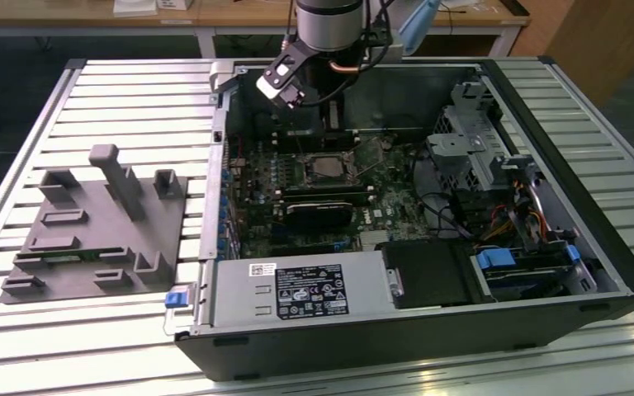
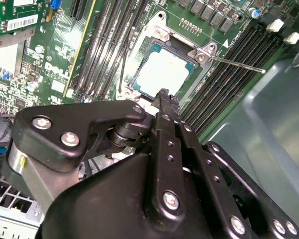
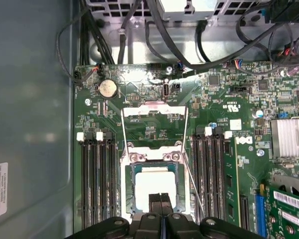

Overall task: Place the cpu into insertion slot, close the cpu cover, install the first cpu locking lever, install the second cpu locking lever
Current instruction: 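Close the cpu cover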

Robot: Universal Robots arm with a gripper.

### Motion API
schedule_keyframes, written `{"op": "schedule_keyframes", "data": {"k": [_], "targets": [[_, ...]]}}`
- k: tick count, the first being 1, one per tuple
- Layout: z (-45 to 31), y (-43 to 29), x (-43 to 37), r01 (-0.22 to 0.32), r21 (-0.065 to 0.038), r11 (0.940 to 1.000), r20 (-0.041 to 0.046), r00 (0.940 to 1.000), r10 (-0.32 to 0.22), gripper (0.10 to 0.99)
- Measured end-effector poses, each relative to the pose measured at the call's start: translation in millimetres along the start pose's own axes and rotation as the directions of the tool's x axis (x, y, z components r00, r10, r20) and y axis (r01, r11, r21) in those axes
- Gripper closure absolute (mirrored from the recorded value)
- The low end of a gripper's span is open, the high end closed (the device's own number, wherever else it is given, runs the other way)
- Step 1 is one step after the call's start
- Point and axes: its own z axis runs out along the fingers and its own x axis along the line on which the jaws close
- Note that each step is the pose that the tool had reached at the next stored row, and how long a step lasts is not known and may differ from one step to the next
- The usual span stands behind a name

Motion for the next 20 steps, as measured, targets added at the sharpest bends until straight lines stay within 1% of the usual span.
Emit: {"op": "schedule_keyframes", "data": {"k": [4, 11, 20], "targets": [[-4.0, 0.4, 0.1, 0.000, 0.000, 1.0000, -0.0005, 1.0000, 0.000, 0.980], [-4.2, 0.9, 0.1, 0.000, 0.000, 1.0000, -0.0004, 1.0000, 0.000, 0.980], [-3.5, 8.0, 0.5, 0.000, 0.000, 1.0000, -0.0005, 1.0000, 0.000, 0.980]]}}
